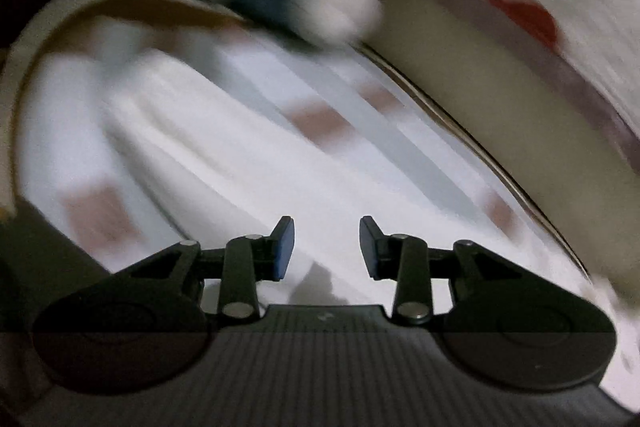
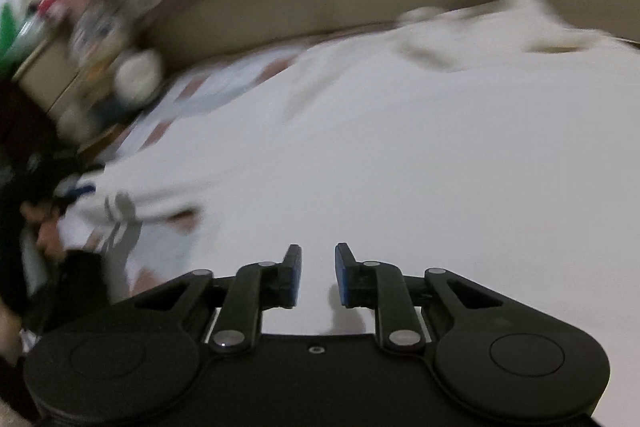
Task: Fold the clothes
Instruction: 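Open both grippers and release the jacket flat on the mat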
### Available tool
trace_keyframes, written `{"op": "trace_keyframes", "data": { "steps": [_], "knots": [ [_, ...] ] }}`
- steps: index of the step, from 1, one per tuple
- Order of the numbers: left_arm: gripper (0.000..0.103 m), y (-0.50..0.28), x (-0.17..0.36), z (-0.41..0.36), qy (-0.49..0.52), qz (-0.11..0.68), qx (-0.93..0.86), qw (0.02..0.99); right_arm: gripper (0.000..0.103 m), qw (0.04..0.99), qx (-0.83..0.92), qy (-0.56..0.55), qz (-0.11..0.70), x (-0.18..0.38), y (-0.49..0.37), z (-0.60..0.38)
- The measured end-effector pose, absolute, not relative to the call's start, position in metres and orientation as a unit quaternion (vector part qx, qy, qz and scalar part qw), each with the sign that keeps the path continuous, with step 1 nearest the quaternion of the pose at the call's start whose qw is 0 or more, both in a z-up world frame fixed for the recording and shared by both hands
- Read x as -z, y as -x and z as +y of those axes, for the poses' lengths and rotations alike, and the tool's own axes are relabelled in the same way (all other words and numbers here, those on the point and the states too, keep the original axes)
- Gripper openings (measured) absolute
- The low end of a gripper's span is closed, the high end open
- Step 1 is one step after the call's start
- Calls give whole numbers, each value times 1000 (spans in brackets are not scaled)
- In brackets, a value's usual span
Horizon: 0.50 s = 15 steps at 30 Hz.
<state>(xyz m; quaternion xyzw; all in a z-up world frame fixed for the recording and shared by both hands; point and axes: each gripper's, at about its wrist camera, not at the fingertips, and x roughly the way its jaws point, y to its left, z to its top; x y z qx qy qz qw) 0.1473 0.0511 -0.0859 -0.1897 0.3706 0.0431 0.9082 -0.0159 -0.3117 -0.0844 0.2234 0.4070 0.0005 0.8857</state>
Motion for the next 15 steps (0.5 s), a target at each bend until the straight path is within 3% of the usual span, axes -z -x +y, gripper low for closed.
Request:
{"op": "trace_keyframes", "data": {
  "steps": [3, 11, 15],
  "knots": [
    [35, -126, 100, -16, 136, 413, 40, 900, 29, 888, 52, -215, 404, 86, 49, -367],
    [36, -60, 97, -123, -21, 378, 196, 905, 32, 851, 235, -304, 358, 78, 147, -506],
    [36, -52, 95, -125, -24, 381, 230, 895, 32, 754, 264, -423, 428, 80, 174, -561]
  ]
}}
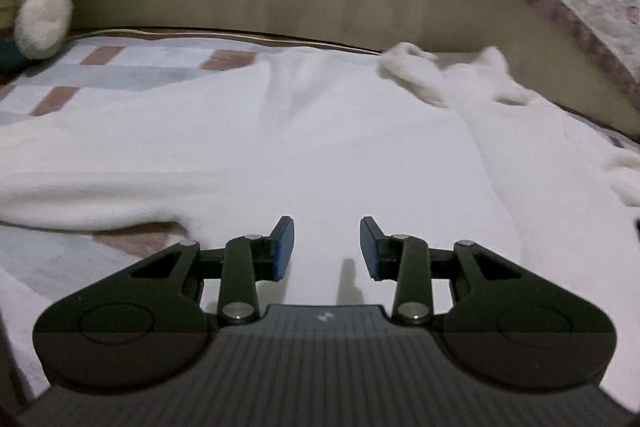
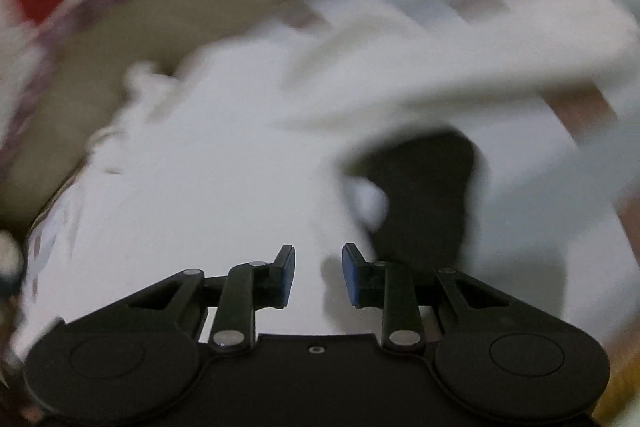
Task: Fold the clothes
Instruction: 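Open both grippers and release the jacket flat on the mat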
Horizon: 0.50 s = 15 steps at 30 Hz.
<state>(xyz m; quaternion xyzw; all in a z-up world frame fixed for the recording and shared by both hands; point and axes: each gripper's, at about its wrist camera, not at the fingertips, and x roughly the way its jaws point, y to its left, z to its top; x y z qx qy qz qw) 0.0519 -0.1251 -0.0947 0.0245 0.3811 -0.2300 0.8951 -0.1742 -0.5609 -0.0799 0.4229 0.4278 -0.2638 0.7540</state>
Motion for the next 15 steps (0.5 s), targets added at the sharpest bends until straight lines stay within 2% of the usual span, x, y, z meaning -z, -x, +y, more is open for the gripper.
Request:
{"op": "trace_keyframes", "data": {
  "steps": [2, 3, 4, 6, 7, 8, 12, 14, 15],
  "knots": [
    [33, -44, 93, -128, -25, 378, 230, 897, 32, 681, 309, -478, 461, 68, 186, -586],
    [33, -43, 94, -129, -33, 371, 221, 901, 31, 674, 318, -447, 494, 56, 180, -588],
    [32, -42, 95, -131, -42, 365, 210, 906, 32, 690, 313, -355, 547, 40, 164, -583],
    [32, -39, 93, -138, -50, 360, 206, 908, 28, 728, 274, -206, 594, 17, 136, -569],
    [32, -36, 91, -141, -53, 358, 205, 910, 21, 757, 245, -180, 578, 3, 128, -571],
    [32, -30, 87, -145, -55, 352, 203, 912, 18, 778, 236, -181, 553, -7, 124, -579],
    [32, -2, 74, -171, -52, 344, 210, 914, 22, 828, 234, -264, 435, -15, 128, -617],
    [32, 15, 73, -194, -48, 355, 224, 906, 32, 849, 288, -248, 366, 6, 148, -623],
    [32, 23, 74, -210, -50, 359, 234, 902, 31, 835, 313, -265, 367, 20, 156, -631]
  ]
}}
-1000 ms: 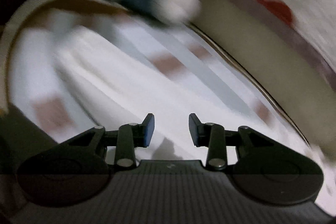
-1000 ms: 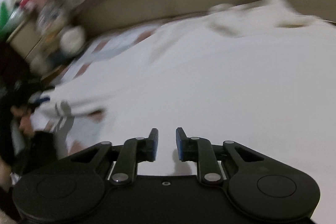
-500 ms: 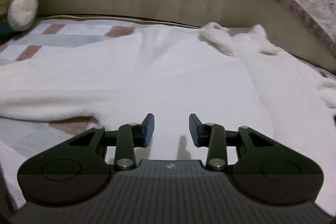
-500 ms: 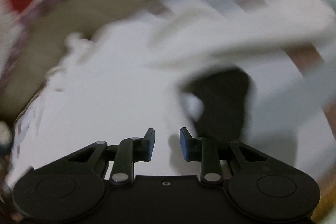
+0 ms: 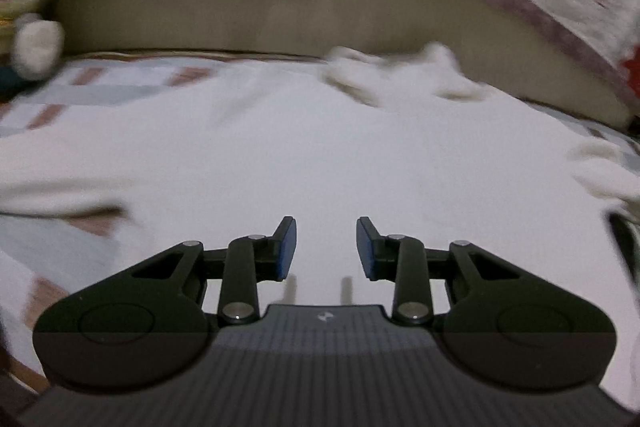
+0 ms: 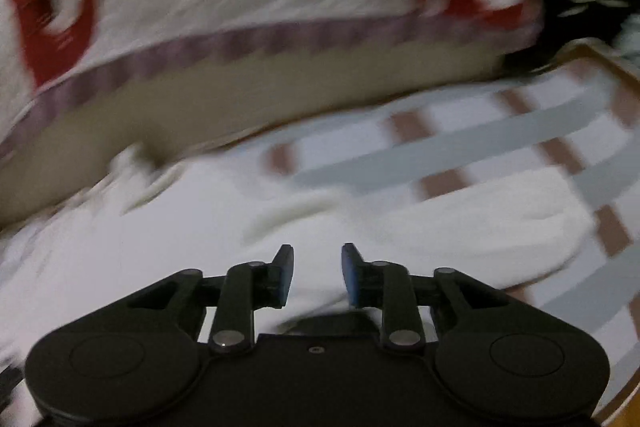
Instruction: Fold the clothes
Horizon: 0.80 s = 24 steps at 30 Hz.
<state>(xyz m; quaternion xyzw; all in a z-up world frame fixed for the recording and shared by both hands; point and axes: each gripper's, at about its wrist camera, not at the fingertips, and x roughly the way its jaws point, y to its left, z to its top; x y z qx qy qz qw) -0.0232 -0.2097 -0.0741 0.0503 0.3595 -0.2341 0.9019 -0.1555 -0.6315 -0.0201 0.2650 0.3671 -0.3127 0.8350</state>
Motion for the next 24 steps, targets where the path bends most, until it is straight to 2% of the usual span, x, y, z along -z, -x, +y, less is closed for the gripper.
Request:
{"op": "trace_keyframes", "data": {
  "steps": [2, 3, 4, 6, 8, 10, 15, 21, 24],
  "knots": [
    [30, 40, 74, -243, -53, 362, 252, 896, 28, 801, 360, -300, 371, 50, 171, -648],
    [29, 46, 74, -262, -53, 362, 264, 892, 27, 794, 332, -369, 350, 56, 178, -664],
    [29, 52, 75, -284, -55, 360, 276, 889, 17, 790, 308, -422, 320, 57, 188, -678],
    [27, 60, 77, -329, -67, 358, 300, 882, 27, 780, 287, -486, 270, 51, 208, -702],
    [27, 66, 80, -372, -72, 360, 324, 872, 29, 780, 287, -500, 242, 41, 226, -721],
    [27, 71, 82, -412, -72, 366, 348, 860, 42, 788, 288, -486, 245, 34, 244, -738],
    [28, 82, 85, -482, -88, 356, 390, 845, 45, 762, 402, -435, 261, 44, 282, -772],
    [28, 71, 84, -520, -81, 367, 409, 832, 45, 754, 437, -388, 302, 79, 269, -817],
    [28, 61, 82, -536, -88, 369, 420, 824, 45, 786, 442, -308, 303, 59, 249, -816]
  ]
}}
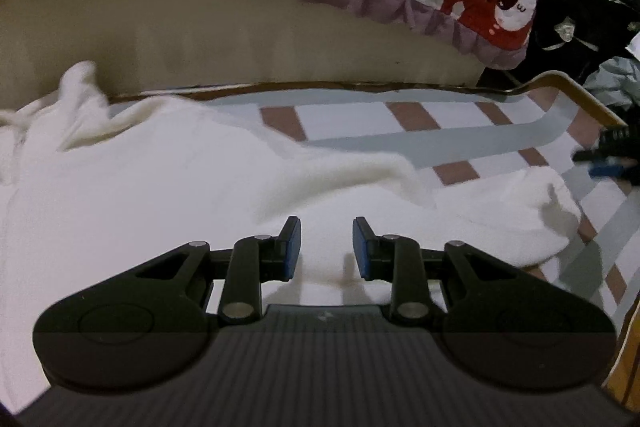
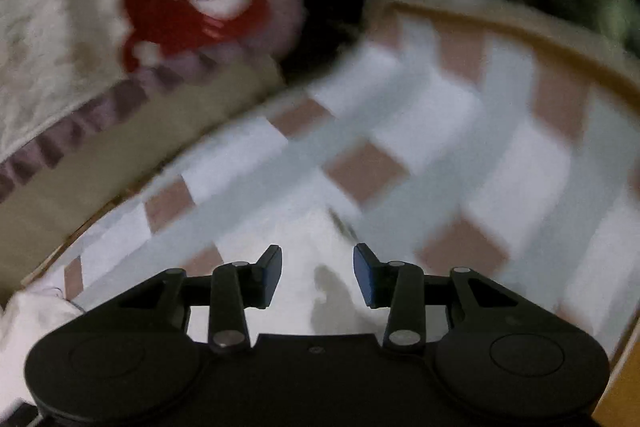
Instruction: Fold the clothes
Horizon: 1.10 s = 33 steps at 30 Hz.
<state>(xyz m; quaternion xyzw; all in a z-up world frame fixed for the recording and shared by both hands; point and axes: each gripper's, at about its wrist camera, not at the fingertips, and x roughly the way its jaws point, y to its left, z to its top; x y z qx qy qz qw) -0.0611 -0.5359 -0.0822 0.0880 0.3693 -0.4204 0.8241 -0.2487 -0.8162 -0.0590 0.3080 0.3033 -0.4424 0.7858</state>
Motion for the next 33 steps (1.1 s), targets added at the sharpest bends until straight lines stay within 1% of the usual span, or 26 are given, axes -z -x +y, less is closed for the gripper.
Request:
{"op": "trace_keyframes", "data": {
  "steps": [2, 4, 5, 6, 10, 12, 13, 14, 15, 20, 21, 22, 23, 24, 26, 27, 29, 31, 32, 33],
  "knots": [
    [28, 59, 79, -548, -107, 366, 428, 819, 45, 809, 417, -299, 288, 49, 239, -819],
    [29, 61, 78, -561, -132, 357, 436, 815, 46, 808, 401, -322, 286, 57, 243, -825],
    [31, 64, 78, -568, -147, 351, 439, 814, 45, 808, 393, -334, 286, 61, 245, -827],
    [32, 66, 78, -574, -160, 346, 444, 811, 45, 803, 392, -339, 295, 69, 248, -832],
    [33, 62, 85, -601, -155, 350, 468, 796, 46, 771, 416, -337, 345, 99, 263, -847],
    [35, 58, 90, -615, -154, 356, 475, 790, 47, 777, 402, -331, 354, 102, 265, -848],
    [36, 56, 93, -622, -159, 358, 475, 788, 49, 782, 397, -325, 355, 102, 265, -849],
    [41, 55, 96, -629, -168, 361, 474, 785, 52, 785, 392, -322, 356, 104, 264, -849],
    [45, 55, 99, -635, -182, 364, 470, 783, 52, 787, 388, -320, 358, 106, 262, -850],
    [45, 63, 119, -649, -260, 342, 461, 776, 52, 803, 324, -296, 402, 116, 230, -842],
    [45, 64, 123, -650, -266, 341, 462, 774, 51, 802, 324, -289, 411, 121, 223, -842],
    [45, 64, 126, -650, -269, 339, 464, 773, 32, 799, 328, -282, 417, 124, 218, -841],
    [35, 64, 128, -648, -261, 335, 467, 776, 4, 797, 332, -275, 423, 127, 214, -841],
    [5, 64, 129, -647, -254, 330, 468, 779, 3, 801, 324, -286, 415, 125, 214, -841],
    [0, 65, 125, -641, -250, 303, 451, 801, 2, 829, 293, -331, 342, 102, 231, -840],
    [0, 66, 117, -636, -239, 284, 436, 819, 2, 839, 304, -334, 303, 86, 244, -839],
    [0, 61, 97, -624, -185, 258, 438, 841, 2, 847, 344, -328, 237, 61, 269, -839],
    [0, 52, 87, -625, -171, 253, 437, 846, 2, 839, 396, -317, 199, 50, 290, -842],
    [0, 46, 84, -628, -169, 256, 440, 844, 3, 830, 411, -328, 189, 54, 299, -847],
    [0, 41, 82, -631, -167, 264, 445, 839, 3, 825, 401, -347, 197, 62, 302, -852]
  ]
}}
